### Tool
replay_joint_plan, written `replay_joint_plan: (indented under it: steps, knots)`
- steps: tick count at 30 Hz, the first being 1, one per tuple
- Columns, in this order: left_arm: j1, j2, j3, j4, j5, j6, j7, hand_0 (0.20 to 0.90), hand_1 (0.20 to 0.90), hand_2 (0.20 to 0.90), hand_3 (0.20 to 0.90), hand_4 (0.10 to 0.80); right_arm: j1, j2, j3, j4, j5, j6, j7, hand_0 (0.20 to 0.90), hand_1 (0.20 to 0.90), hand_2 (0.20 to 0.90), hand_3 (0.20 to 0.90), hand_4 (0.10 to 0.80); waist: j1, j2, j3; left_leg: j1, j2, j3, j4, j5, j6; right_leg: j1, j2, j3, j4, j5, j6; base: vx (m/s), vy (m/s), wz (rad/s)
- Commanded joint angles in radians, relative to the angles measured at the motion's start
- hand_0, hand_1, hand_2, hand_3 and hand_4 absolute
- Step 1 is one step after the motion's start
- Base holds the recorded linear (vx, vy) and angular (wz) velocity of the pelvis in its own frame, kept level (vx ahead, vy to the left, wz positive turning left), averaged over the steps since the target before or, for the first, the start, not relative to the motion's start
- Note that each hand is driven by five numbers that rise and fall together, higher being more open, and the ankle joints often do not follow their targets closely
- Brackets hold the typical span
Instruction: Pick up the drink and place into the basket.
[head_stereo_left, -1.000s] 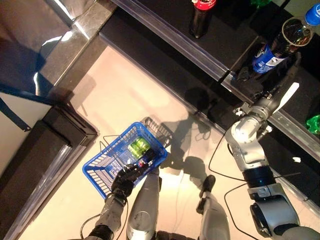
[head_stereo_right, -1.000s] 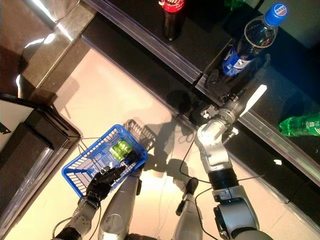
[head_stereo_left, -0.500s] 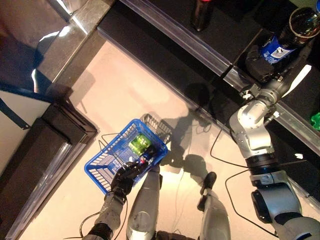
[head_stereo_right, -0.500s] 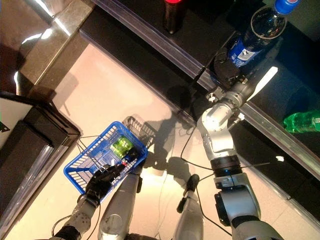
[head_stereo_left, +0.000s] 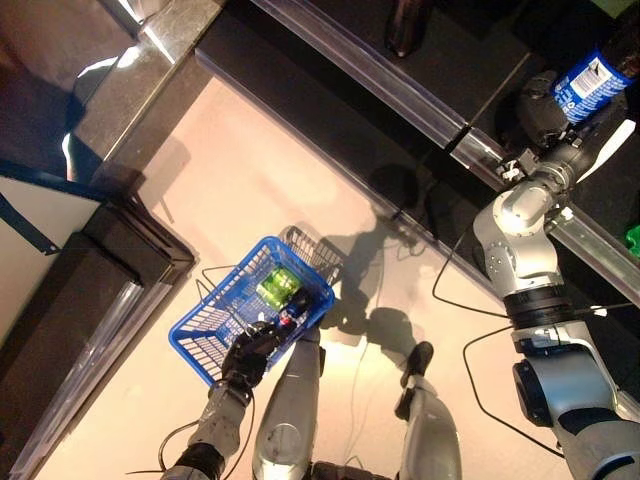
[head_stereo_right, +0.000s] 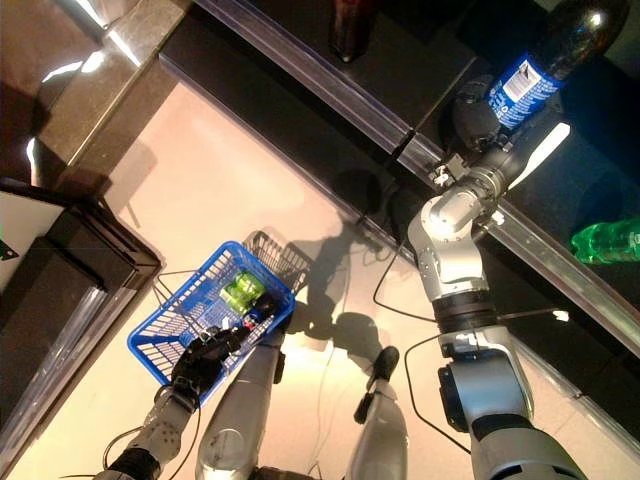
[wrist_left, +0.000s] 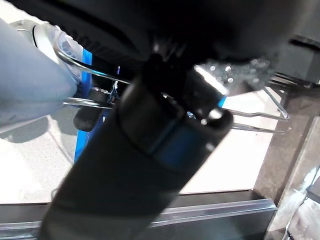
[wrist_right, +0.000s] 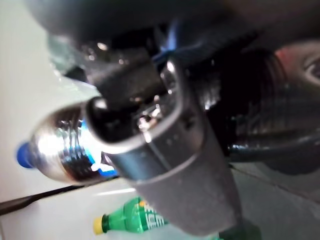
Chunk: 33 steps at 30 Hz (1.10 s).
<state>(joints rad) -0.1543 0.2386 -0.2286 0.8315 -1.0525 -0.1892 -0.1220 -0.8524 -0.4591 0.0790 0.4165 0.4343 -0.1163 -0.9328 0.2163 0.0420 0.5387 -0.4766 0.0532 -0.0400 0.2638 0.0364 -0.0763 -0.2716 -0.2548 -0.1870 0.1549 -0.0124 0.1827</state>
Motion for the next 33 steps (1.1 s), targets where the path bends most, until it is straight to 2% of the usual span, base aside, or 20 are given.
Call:
replay_joint_plan:
  steps: [1, 10, 16, 21, 24, 33]
  knots:
    - [0.057, 0.088, -0.005, -0.149, -0.025, -0.080, -0.061, 0.300, 0.300, 0.300, 0.200, 0.100, -0.109, -0.159, -0.058, -0.087, -0.041, -0.103, 0.012, 0.300, 0.300, 0.300, 0.200, 0.100, 0.012, 0.008, -0.019, -0.037, -0.017, -0.053, -0.022, 0.046, 0.024, -0.023, -0.005, -0.019, 0.133, -0.024, -0.076, -0.031, 0.001, 0.00]
    - [0.058, 0.082, -0.001, -0.156, -0.026, -0.089, -0.065, 0.300, 0.300, 0.300, 0.200, 0.100, -0.096, -0.156, -0.067, -0.142, -0.062, -0.124, 0.022, 0.300, 0.300, 0.300, 0.200, 0.100, 0.008, 0.005, -0.019, -0.023, -0.018, -0.049, -0.009, 0.035, 0.029, -0.029, 0.000, -0.026, 0.164, -0.037, -0.083, -0.040, -0.005, -0.01]
    - [0.073, 0.074, 0.010, -0.168, -0.019, -0.112, -0.089, 0.300, 0.300, 0.300, 0.200, 0.100, -0.063, -0.134, -0.066, -0.275, -0.134, -0.116, 0.084, 0.300, 0.300, 0.300, 0.200, 0.100, 0.000, 0.002, -0.019, -0.012, -0.021, -0.049, 0.031, 0.007, 0.030, -0.032, -0.007, -0.025, 0.209, -0.062, -0.090, -0.047, 0.016, -0.04]
    - [0.094, 0.063, 0.042, -0.218, -0.021, -0.128, -0.124, 0.300, 0.300, 0.300, 0.200, 0.100, 0.025, -0.083, -0.038, -0.472, -0.169, -0.102, 0.247, 0.300, 0.300, 0.300, 0.200, 0.100, -0.019, -0.001, -0.019, 0.010, -0.013, -0.048, 0.105, -0.028, 0.029, -0.025, -0.014, -0.011, 0.287, -0.091, -0.108, -0.015, 0.057, -0.09]
    - [0.112, 0.056, 0.059, -0.262, -0.017, -0.144, -0.170, 0.300, 0.300, 0.300, 0.200, 0.100, 0.102, -0.040, -0.023, -0.551, -0.117, -0.140, 0.387, 0.300, 0.300, 0.300, 0.200, 0.100, -0.034, -0.006, -0.019, 0.043, -0.006, -0.043, 0.128, -0.049, 0.028, 0.001, -0.017, 0.001, 0.320, -0.116, -0.114, 0.039, 0.027, -0.05]
    - [0.147, 0.079, 0.068, -0.458, -0.064, -0.183, -0.287, 0.300, 0.300, 0.300, 0.200, 0.100, 0.219, 0.016, 0.031, -0.712, -0.029, -0.163, 0.678, 0.300, 0.300, 0.300, 0.200, 0.100, -0.041, 0.004, -0.024, 0.120, 0.003, -0.043, 0.088, -0.030, 0.018, 0.066, -0.009, -0.009, 0.319, -0.125, -0.124, -0.002, 0.000, 0.00]
